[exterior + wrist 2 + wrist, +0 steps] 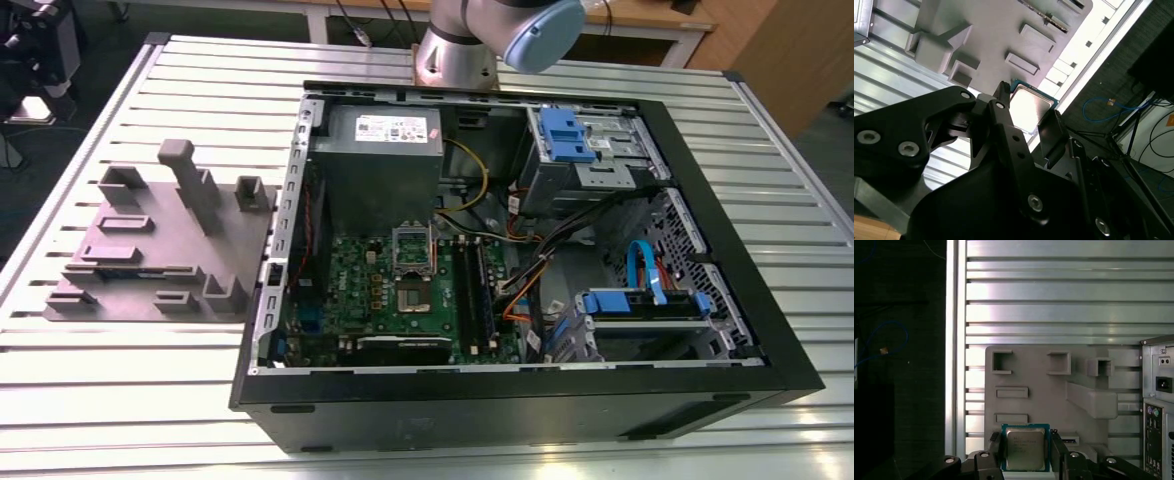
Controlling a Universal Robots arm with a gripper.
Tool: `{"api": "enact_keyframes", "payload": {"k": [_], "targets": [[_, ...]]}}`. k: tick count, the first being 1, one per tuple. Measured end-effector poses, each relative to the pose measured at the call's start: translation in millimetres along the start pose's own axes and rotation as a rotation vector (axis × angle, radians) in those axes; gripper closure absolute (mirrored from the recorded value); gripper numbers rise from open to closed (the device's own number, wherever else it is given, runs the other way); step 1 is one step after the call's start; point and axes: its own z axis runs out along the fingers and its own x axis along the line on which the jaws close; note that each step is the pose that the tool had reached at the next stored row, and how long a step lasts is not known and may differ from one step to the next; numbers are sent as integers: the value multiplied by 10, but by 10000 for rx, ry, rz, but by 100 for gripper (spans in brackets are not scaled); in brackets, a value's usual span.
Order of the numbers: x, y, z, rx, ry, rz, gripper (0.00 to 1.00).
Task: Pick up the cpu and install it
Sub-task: 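Pick up the cpu and move it towards the insertion slot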
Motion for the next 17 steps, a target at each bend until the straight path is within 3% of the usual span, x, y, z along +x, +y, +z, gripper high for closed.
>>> {"api": "enact_keyframes", "payload": {"k": [17], "targets": [[-36, 0, 0, 0, 1, 0, 53]]}}
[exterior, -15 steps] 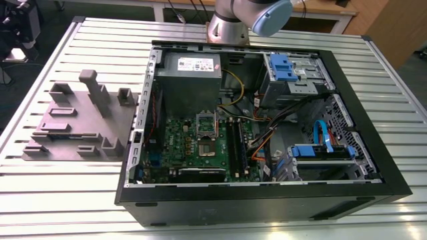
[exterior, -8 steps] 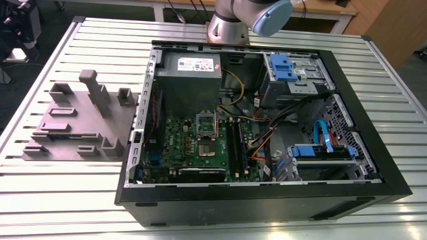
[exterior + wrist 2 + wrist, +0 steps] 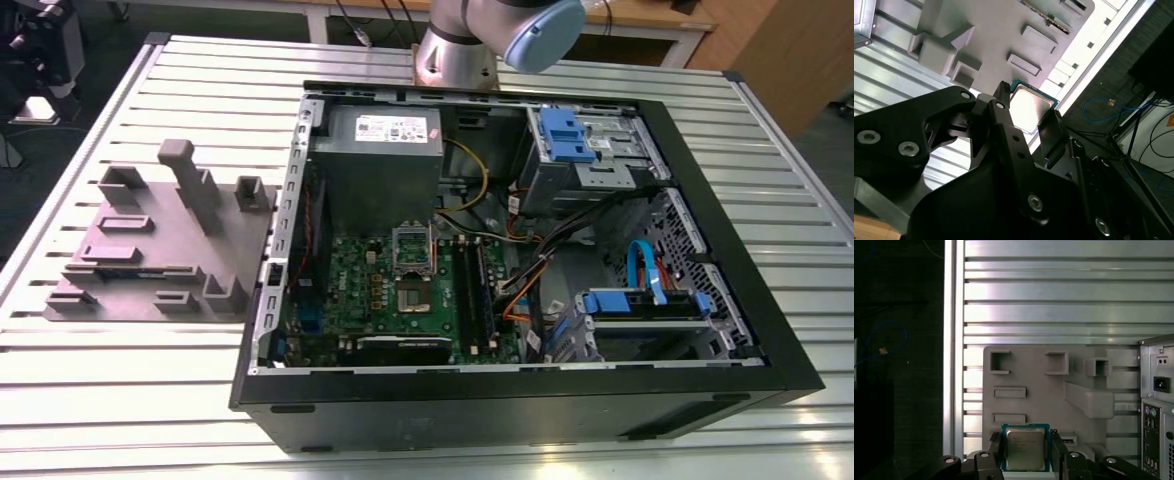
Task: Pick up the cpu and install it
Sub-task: 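Pick up the cpu and move it towards the insertion slot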
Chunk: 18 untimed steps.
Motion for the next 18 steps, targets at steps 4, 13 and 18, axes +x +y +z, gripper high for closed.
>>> {"api": "enact_keyframes", "payload": {"k": [4, 13, 18], "targets": [[-8, 0, 0, 0, -1, 0, 53], [-32, 1, 0, -1, 0, 0, 53], [-43, 1, 0, -1, -1, 0, 53]]}}
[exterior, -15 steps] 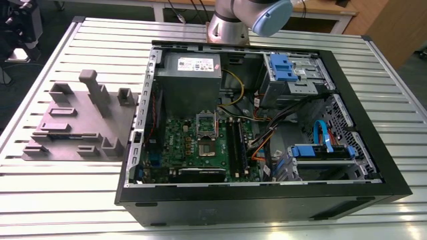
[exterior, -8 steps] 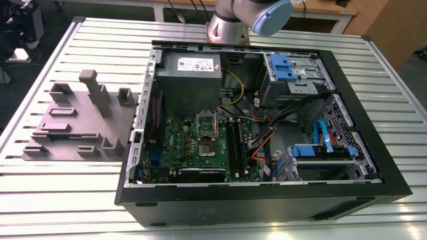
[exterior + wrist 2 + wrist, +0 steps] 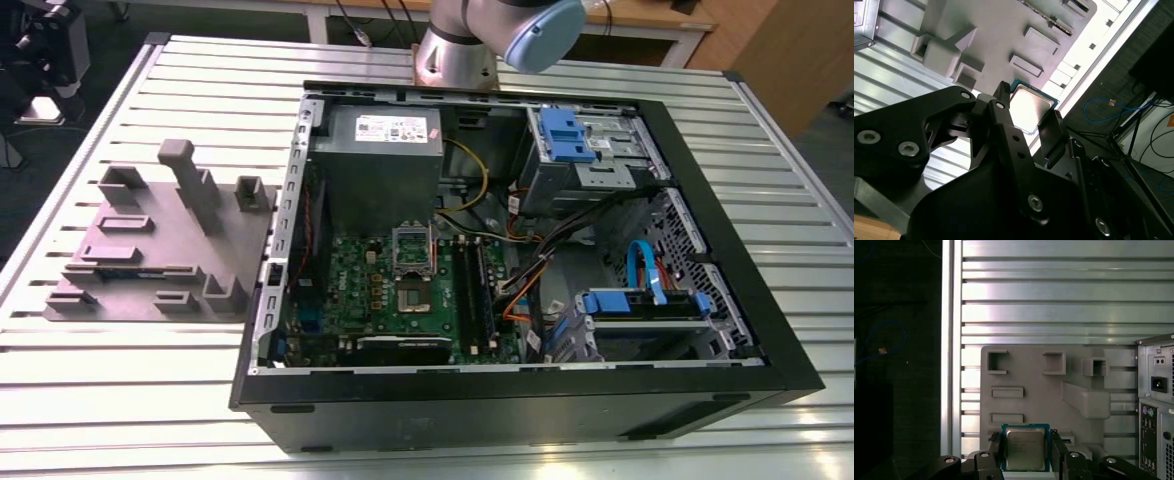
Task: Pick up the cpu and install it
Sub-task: 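Pick up the cpu and move it towards the insertion slot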
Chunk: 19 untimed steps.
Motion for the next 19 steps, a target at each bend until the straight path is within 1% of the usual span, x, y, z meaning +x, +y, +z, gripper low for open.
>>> {"api": "enact_keyframes", "payload": {"k": [16, 19], "targets": [[-33, 1, -1, 0, 0, 1, 53], [-48, 1, 0, 0, 0, 0, 53]]}}
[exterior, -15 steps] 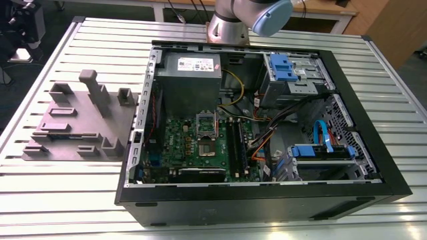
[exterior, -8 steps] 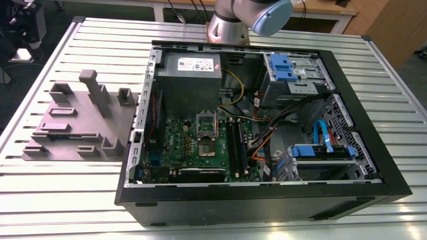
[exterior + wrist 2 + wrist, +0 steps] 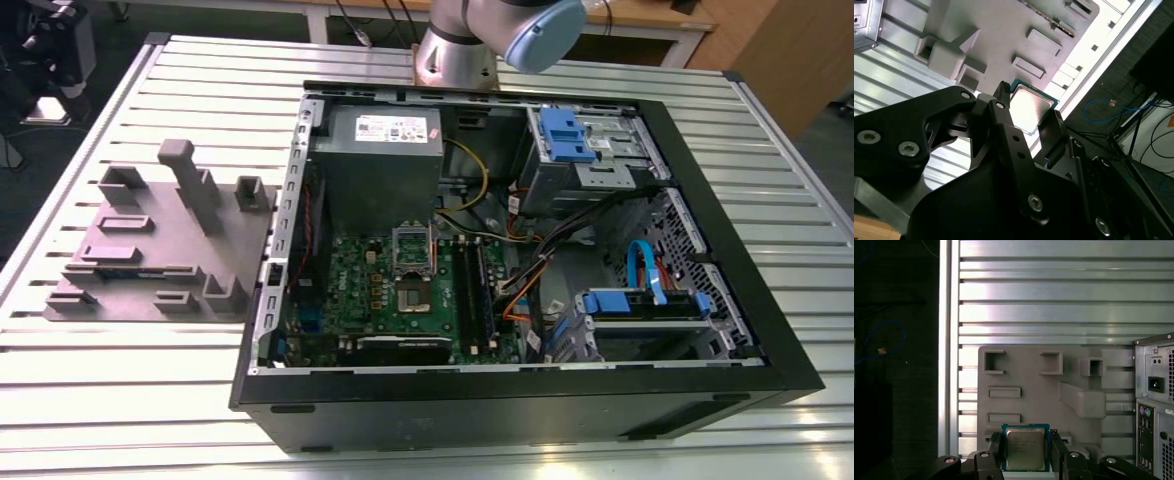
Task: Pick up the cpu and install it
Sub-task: 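Pick up the cpu and move it towards the insertion slot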
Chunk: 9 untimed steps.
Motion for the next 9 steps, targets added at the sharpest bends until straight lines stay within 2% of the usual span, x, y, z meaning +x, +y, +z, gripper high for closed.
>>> {"api": "enact_keyframes", "payload": {"k": [3, 5, 9], "targets": [[-6, 0, 0, 0, 0, 0, 53], [-53, 1, 0, 0, 0, 0, 53], [-60, 1, 0, 0, 0, 0, 53]]}}
